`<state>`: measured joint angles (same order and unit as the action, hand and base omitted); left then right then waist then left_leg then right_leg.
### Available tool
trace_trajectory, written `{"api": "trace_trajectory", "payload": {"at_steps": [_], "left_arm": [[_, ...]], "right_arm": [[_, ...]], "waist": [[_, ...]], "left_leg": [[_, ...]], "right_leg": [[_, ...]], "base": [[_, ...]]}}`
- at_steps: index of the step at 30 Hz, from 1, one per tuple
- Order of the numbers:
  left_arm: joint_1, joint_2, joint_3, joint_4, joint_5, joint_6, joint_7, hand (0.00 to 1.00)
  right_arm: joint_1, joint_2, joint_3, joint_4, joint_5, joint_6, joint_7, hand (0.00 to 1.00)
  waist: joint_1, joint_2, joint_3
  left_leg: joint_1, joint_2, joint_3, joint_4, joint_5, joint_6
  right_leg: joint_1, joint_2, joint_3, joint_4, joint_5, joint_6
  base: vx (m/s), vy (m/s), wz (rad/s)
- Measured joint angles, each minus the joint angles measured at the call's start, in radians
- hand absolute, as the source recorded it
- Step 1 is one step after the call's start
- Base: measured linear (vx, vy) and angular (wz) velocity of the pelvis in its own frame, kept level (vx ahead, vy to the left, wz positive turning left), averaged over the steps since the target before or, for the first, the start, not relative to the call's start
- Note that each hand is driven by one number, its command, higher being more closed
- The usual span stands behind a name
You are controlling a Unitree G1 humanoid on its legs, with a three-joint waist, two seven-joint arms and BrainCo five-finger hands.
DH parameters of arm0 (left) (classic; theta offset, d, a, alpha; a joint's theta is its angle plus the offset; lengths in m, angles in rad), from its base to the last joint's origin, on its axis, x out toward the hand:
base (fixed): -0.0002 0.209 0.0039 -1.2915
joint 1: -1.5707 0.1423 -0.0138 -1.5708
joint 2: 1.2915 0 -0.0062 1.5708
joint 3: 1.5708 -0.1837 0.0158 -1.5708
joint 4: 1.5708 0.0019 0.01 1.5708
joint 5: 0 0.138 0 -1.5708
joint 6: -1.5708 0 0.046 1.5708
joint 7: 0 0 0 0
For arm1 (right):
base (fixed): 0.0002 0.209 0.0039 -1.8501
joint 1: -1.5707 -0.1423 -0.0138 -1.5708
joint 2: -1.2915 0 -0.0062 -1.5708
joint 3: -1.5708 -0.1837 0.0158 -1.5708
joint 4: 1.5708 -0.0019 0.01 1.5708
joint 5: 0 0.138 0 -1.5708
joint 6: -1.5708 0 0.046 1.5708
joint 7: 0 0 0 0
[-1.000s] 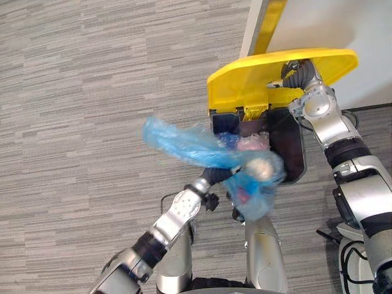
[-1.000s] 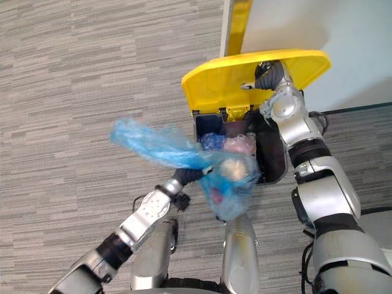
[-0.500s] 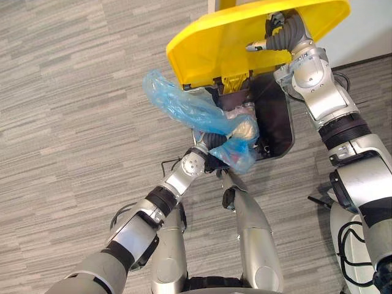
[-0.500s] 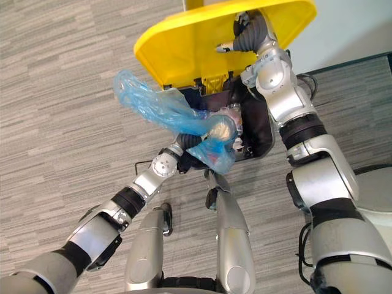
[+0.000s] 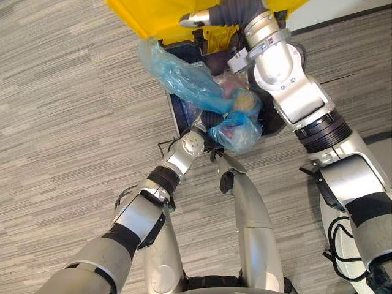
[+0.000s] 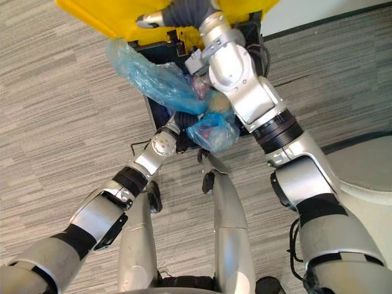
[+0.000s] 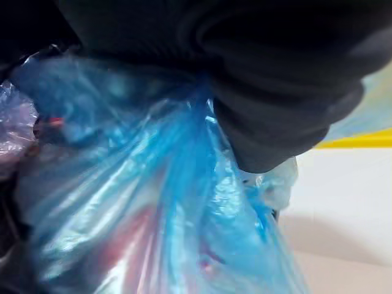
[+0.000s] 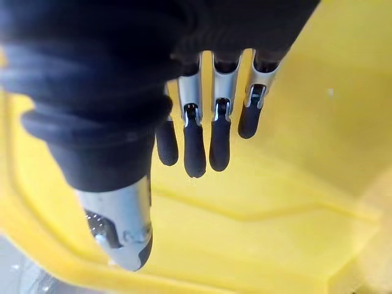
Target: Gather rubbish on tea table into small bin, then transfer packed bag to large trash can.
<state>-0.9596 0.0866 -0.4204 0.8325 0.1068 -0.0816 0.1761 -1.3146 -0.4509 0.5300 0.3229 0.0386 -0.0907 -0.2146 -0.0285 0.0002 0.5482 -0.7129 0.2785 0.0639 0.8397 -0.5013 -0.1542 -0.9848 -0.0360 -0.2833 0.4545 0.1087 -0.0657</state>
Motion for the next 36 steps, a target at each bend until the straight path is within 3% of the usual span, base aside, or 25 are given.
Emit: {"api": "trace_trajectory", "payload": {"at_steps": [10,25,31,36], "left_arm": [[0.020,-0.032,0.080,0.005,0.120,0.074,0.021,0.00],[0.043,-0.043,0.061,-0.050,0.169,0.085,0.019,0.00],[0.205,-0.001,0.032,-0.357,0.081,0.027,0.027,0.00],[0.517,0.111,0.081,-0.537,-0.029,-0.037,0.019,0.00]], "right_arm": [[-0.035,0.078,0.027,-0.006,-0.001,-0.012,0.001,0.00],[0.057,0.057,0.045,0.016,-0.049,0.025,0.018,0.00],[0.255,0.015,-0.023,0.001,-0.091,0.025,0.023,0.00],[0.531,-0.045,-0.102,-0.053,-0.162,0.024,0.044,0.00]], "waist": [[-0.005,-0.004,-0.002],[-0.007,-0.011,-0.008],[0.022,-0.003,-0.046],[0.061,-0.003,-0.081]], "left_leg": [[0.002,-0.001,0.008,-0.001,0.001,-0.001],[0.107,-0.018,-0.011,-0.036,0.008,0.006],[0.163,-0.040,-0.034,-0.078,0.035,0.009],[0.243,-0.058,-0.057,-0.131,0.062,0.005]], "right_leg": [[0.005,-0.002,-0.001,-0.022,0.021,-0.018],[0.126,-0.027,-0.020,-0.022,0.006,0.002],[0.192,-0.058,-0.048,-0.018,-0.019,-0.003],[0.269,-0.090,-0.076,0.004,-0.055,0.007]], "base": [[0.02,0.006,-0.01],[0.01,-0.011,0.08],[0.01,-0.011,0.24],[-0.01,-0.029,0.32]]}}
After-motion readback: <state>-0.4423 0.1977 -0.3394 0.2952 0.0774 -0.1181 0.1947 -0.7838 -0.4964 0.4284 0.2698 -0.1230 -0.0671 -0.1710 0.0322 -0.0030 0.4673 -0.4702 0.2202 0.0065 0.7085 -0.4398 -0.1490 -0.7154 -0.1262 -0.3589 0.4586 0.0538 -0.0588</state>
